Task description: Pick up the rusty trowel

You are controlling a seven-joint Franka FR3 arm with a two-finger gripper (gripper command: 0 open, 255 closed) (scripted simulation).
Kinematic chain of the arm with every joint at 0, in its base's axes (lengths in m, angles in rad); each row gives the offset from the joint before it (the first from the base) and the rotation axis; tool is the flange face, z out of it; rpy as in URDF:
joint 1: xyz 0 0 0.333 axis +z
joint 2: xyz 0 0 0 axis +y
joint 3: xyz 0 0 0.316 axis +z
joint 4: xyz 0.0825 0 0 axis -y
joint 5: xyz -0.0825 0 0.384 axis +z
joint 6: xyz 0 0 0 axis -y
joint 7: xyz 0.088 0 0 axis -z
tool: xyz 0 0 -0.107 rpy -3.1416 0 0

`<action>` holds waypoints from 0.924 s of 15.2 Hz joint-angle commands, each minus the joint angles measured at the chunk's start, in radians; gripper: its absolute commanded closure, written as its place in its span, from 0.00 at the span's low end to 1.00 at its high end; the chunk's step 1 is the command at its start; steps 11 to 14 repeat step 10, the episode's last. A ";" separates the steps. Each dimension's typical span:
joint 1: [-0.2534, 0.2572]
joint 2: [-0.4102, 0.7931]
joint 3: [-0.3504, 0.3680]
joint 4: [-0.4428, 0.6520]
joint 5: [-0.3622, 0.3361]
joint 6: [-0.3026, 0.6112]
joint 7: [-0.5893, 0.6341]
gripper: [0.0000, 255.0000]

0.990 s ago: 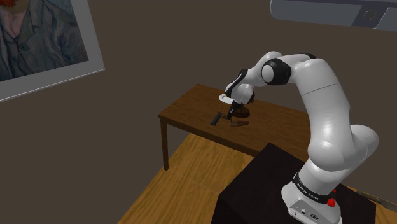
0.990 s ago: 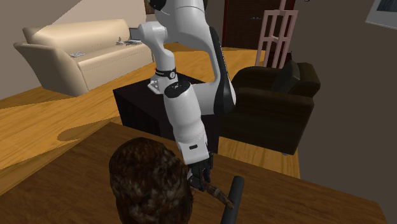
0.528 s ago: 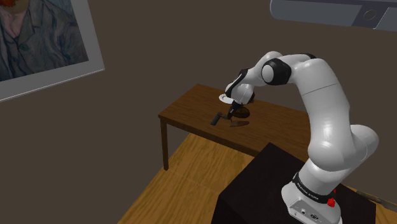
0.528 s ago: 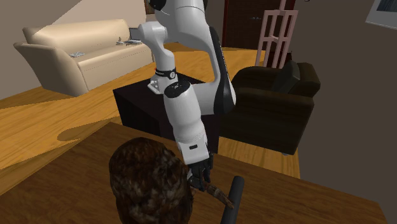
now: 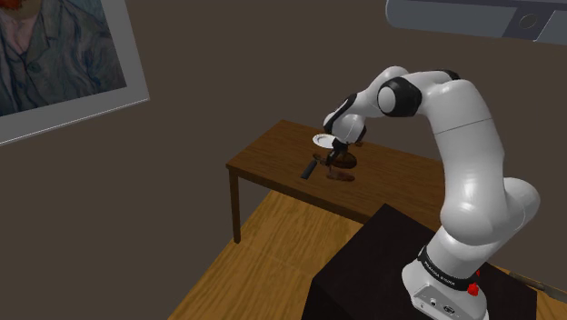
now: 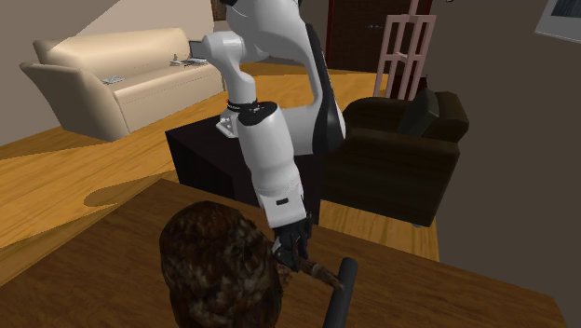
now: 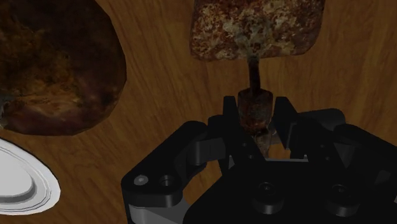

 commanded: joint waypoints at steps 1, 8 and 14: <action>0.008 -0.023 -0.010 -0.009 -0.010 -0.014 0.011 1.00; 0.032 -0.096 -0.044 -0.033 -0.047 -0.064 0.046 1.00; 0.033 -0.098 -0.045 -0.034 -0.048 -0.065 0.047 1.00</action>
